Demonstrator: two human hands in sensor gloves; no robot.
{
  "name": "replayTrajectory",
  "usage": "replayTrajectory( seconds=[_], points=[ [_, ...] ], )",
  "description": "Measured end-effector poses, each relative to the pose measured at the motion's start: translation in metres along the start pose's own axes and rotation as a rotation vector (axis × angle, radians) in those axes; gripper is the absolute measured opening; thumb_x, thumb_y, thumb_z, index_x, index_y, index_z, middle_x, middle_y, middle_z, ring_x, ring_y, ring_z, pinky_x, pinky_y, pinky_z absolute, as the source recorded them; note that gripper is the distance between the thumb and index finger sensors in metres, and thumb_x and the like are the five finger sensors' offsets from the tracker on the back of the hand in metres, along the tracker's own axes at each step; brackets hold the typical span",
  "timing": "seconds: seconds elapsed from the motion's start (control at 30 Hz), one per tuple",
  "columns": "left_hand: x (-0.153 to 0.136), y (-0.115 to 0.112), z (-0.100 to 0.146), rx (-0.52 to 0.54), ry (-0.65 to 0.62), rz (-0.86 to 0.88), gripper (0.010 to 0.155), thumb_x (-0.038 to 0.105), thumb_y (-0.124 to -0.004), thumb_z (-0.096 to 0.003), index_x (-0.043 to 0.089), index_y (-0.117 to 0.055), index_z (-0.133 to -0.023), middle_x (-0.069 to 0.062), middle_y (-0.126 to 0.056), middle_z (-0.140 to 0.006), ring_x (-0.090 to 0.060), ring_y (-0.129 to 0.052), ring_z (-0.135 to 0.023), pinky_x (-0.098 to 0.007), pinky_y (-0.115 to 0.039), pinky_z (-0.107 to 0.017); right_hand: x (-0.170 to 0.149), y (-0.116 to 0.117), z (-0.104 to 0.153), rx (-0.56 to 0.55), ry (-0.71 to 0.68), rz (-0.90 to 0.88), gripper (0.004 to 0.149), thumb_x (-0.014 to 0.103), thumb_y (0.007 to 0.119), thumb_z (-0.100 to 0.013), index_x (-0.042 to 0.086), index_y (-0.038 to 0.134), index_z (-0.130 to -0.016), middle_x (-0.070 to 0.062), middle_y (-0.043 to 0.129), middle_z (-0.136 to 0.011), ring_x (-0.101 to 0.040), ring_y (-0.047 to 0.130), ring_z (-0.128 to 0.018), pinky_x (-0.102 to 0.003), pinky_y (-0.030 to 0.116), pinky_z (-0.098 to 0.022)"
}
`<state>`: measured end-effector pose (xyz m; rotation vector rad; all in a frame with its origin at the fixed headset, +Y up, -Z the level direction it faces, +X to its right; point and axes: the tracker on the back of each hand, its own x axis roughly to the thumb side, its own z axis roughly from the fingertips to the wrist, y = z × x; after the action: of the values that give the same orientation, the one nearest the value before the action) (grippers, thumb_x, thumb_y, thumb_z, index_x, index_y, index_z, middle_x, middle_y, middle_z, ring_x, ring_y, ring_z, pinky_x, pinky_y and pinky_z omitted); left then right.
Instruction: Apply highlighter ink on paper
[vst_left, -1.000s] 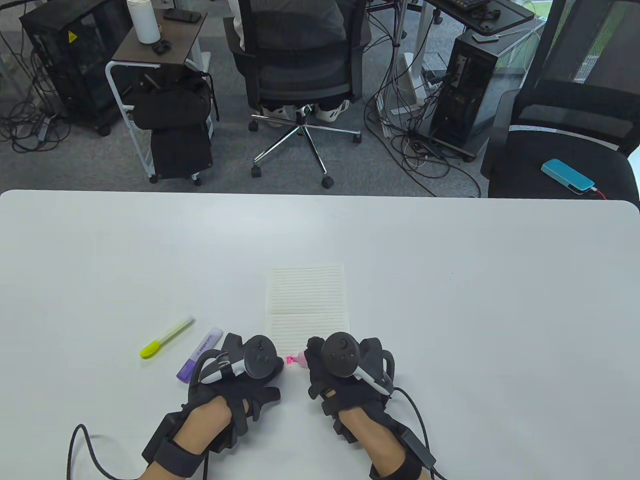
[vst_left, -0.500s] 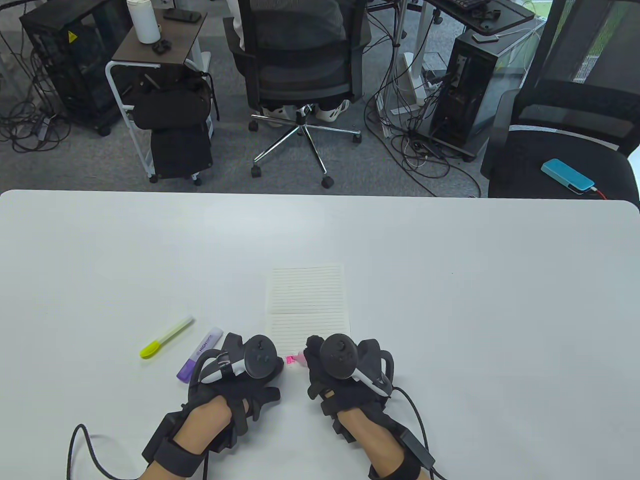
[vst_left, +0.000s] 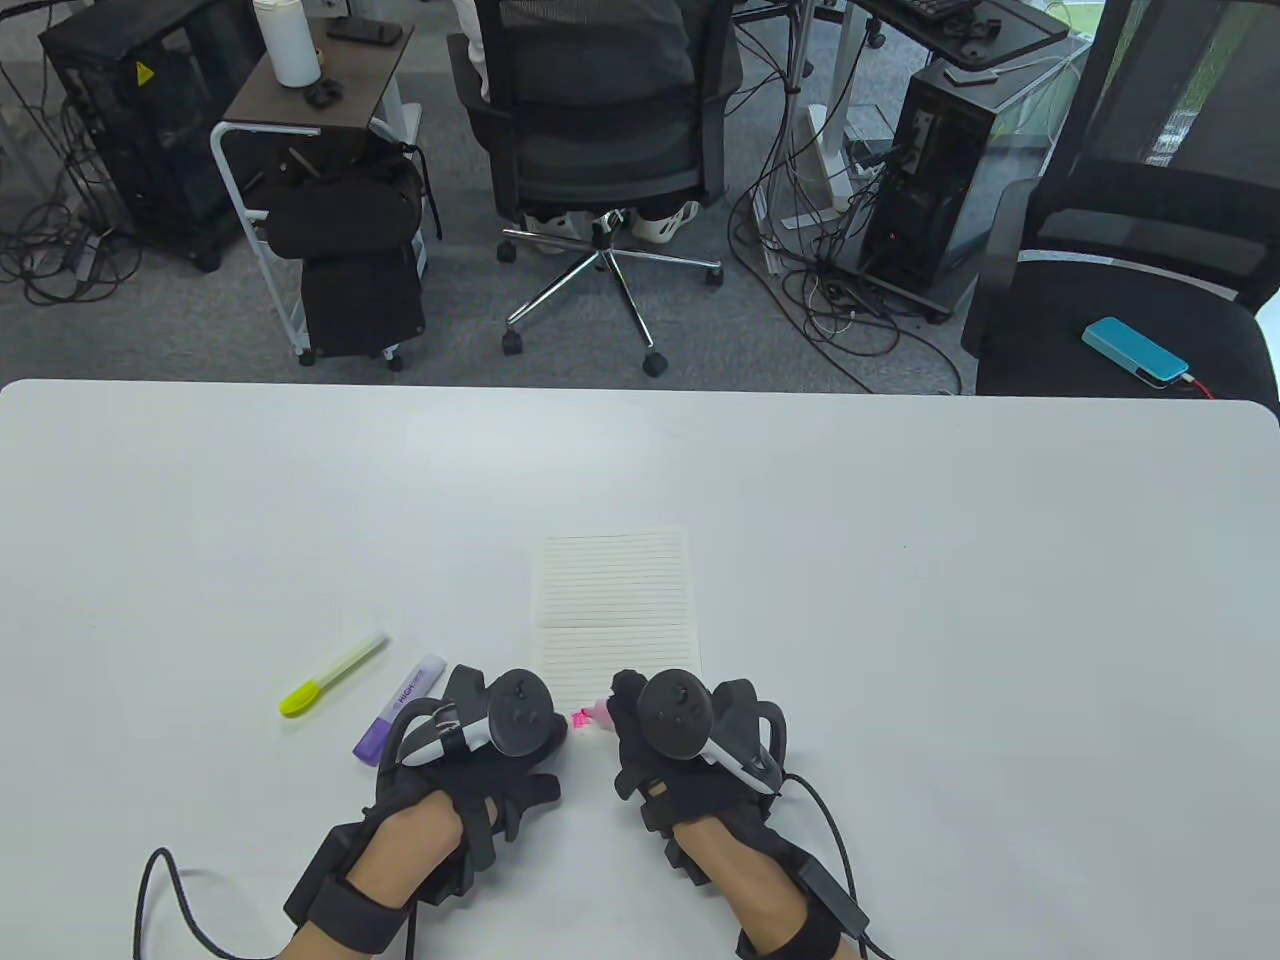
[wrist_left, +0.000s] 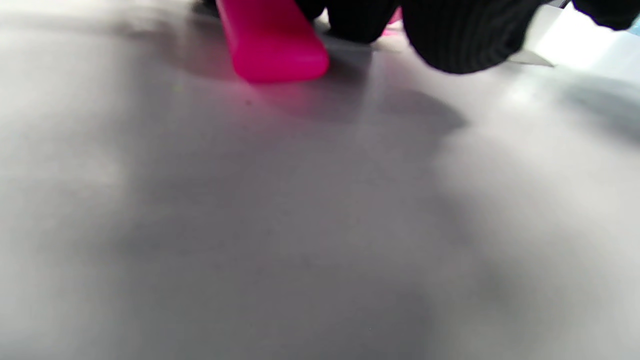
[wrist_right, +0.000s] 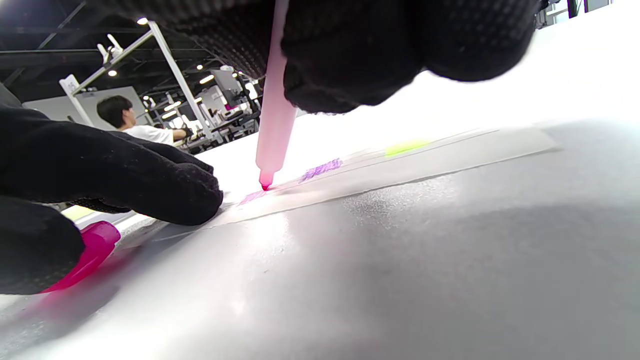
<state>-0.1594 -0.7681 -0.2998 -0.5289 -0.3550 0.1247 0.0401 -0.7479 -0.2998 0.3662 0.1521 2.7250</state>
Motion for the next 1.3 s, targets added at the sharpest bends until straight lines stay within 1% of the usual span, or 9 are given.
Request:
replayTrajectory(
  seconds=[0.07, 0.2, 0.37, 0.7, 0.77, 0.9, 1.0, 1.17, 1.3],
  points=[
    [-0.0001, 0.0001, 0.0000, -0.001, 0.000, 0.000, 0.071, 0.053, -0.075, -0.0413, 0.031, -0.052, -0.105, 0.002, -0.039, -0.114, -0.039, -0.040, -0.105, -0.064, -0.037, -0.073, 0.0012, -0.0025, 0.0009, 0.020, 0.000, -0.015, 0.038, 0.034, 0.074, -0.065, 0.014, 0.076, -0.097, -0.014, 0.092, -0.068, -0.019, 0.093, -0.036, -0.045, 0.082, -0.037],
    [0.0001, 0.0002, 0.0001, -0.002, 0.000, -0.003, 0.071, 0.053, -0.075, -0.0413, 0.031, -0.052, -0.105, 0.002, -0.039, -0.114, -0.039, -0.040, -0.104, -0.064, -0.037, -0.073, 0.0012, 0.0038, -0.0003, -0.028, -0.018, -0.005, 0.038, 0.035, 0.072, -0.065, 0.016, 0.074, -0.098, -0.013, 0.091, -0.071, -0.019, 0.093, -0.039, -0.045, 0.082, -0.039],
    [0.0002, 0.0003, 0.0001, -0.002, 0.000, -0.001, 0.071, 0.053, -0.075, -0.0413, 0.031, -0.052, -0.105, 0.002, -0.039, -0.114, -0.039, -0.040, -0.104, -0.064, -0.037, -0.073, -0.0003, 0.0019, -0.0001, -0.030, 0.009, 0.003, 0.038, 0.035, 0.072, -0.066, 0.015, 0.074, -0.098, -0.014, 0.091, -0.070, -0.019, 0.093, -0.038, -0.045, 0.082, -0.038],
    [0.0003, 0.0004, 0.0002, -0.003, -0.001, -0.001, 0.071, 0.053, -0.075, -0.0413, 0.031, -0.052, -0.105, 0.003, -0.039, -0.114, -0.039, -0.040, -0.104, -0.064, -0.037, -0.073, 0.0017, 0.0043, 0.0004, -0.038, -0.008, -0.004, 0.038, 0.035, 0.072, -0.066, 0.014, 0.074, -0.098, -0.013, 0.091, -0.070, -0.018, 0.093, -0.038, -0.044, 0.082, -0.038],
    [0.0002, 0.0004, 0.0003, -0.002, -0.001, 0.001, 0.071, 0.053, -0.075, -0.0413, 0.031, -0.052, -0.105, 0.003, -0.039, -0.114, -0.039, -0.041, -0.104, -0.064, -0.037, -0.073, 0.0019, 0.0065, -0.0002, -0.022, -0.013, -0.027, 0.038, 0.035, 0.072, -0.066, 0.014, 0.073, -0.098, -0.013, 0.091, -0.070, -0.018, 0.093, -0.038, -0.044, 0.082, -0.038],
    [0.0000, 0.0005, 0.0004, -0.003, -0.002, 0.003, 0.071, 0.053, -0.075, -0.0413, 0.031, -0.052, -0.105, 0.003, -0.039, -0.114, -0.039, -0.040, -0.104, -0.064, -0.037, -0.073, 0.0011, 0.0035, 0.0008, -0.032, 0.006, -0.003, 0.038, 0.034, 0.072, -0.066, 0.013, 0.074, -0.098, -0.013, 0.091, -0.069, -0.018, 0.093, -0.036, -0.044, 0.082, -0.037],
    [-0.0001, 0.0004, 0.0004, -0.003, -0.002, 0.003, 0.071, 0.053, -0.075, -0.0413, 0.031, -0.052, -0.105, 0.003, -0.039, -0.114, -0.039, -0.040, -0.104, -0.064, -0.037, -0.073, 0.0033, 0.0015, 0.0015, 0.004, 0.007, -0.017, 0.038, 0.034, 0.073, -0.066, 0.012, 0.075, -0.096, -0.013, 0.092, -0.066, -0.017, 0.093, -0.034, -0.044, 0.083, -0.036],
    [-0.0001, 0.0004, 0.0004, -0.003, -0.002, 0.002, 0.071, 0.053, -0.075, -0.0413, 0.031, -0.052, -0.105, 0.003, -0.039, -0.114, -0.039, -0.040, -0.104, -0.064, -0.037, -0.073, 0.0041, 0.0060, 0.0012, -0.034, -0.022, -0.011, 0.039, 0.035, 0.072, -0.066, 0.013, 0.074, -0.098, -0.013, 0.091, -0.069, -0.018, 0.093, -0.037, -0.044, 0.082, -0.037],
    [-0.0004, 0.0006, 0.0002, -0.003, -0.002, 0.005, 0.071, 0.052, -0.075, -0.0412, 0.031, -0.052, -0.105, 0.003, -0.039, -0.114, -0.039, -0.040, -0.104, -0.064, -0.037, -0.073, 0.0036, 0.0013, 0.0016, 0.006, -0.002, -0.011, 0.038, 0.034, 0.074, -0.065, 0.013, 0.076, -0.097, -0.013, 0.092, -0.067, -0.018, 0.093, -0.035, -0.044, 0.082, -0.037]
  ],
)
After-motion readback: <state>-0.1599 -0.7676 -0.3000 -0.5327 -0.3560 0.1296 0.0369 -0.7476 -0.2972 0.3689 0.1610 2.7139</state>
